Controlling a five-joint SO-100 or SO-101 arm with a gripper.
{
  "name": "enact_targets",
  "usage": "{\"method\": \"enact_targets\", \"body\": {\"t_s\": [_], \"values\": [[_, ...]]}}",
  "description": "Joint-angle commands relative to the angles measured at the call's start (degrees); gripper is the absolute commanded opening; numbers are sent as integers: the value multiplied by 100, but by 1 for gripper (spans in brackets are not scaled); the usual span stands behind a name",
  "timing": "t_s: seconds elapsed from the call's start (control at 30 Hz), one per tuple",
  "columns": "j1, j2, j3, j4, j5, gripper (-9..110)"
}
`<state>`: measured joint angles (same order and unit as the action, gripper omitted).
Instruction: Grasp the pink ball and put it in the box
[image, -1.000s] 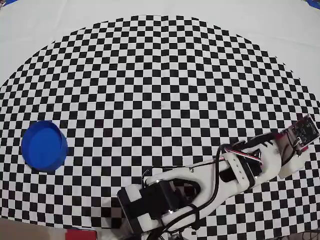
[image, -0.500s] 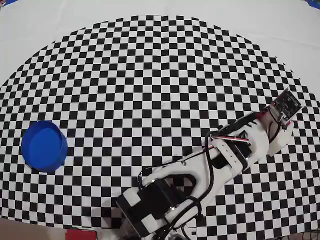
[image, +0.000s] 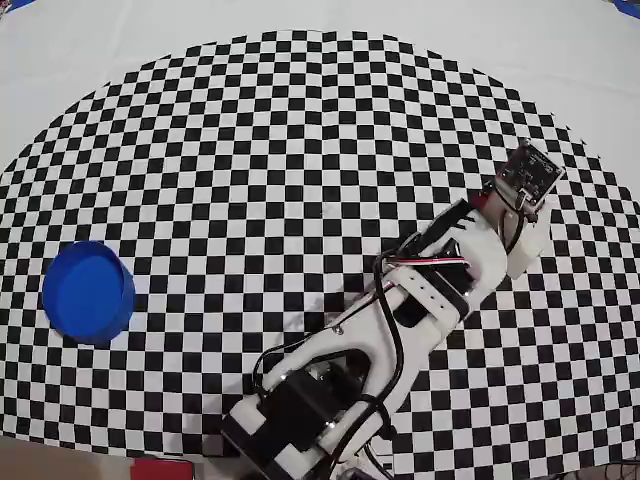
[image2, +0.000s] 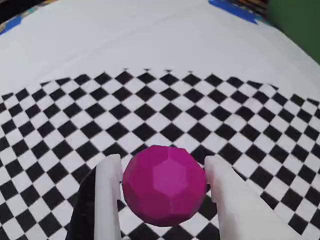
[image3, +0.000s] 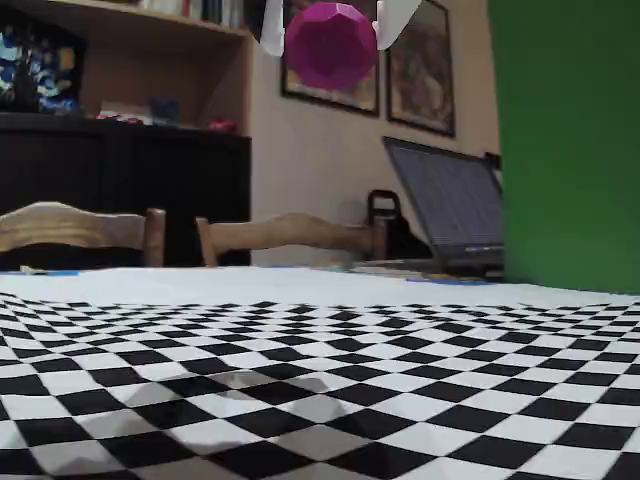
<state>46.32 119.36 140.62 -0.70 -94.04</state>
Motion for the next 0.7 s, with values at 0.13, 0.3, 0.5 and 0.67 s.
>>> {"method": "enact_targets", "body": {"t_s": [0.13,0.3,0.5,0.67], "values": [[-765,334,9,18,26,0],[-1187,352,62,18,26,0],[-1626,413,123,18,26,0],[-1960,483,185,18,26,0]]}}
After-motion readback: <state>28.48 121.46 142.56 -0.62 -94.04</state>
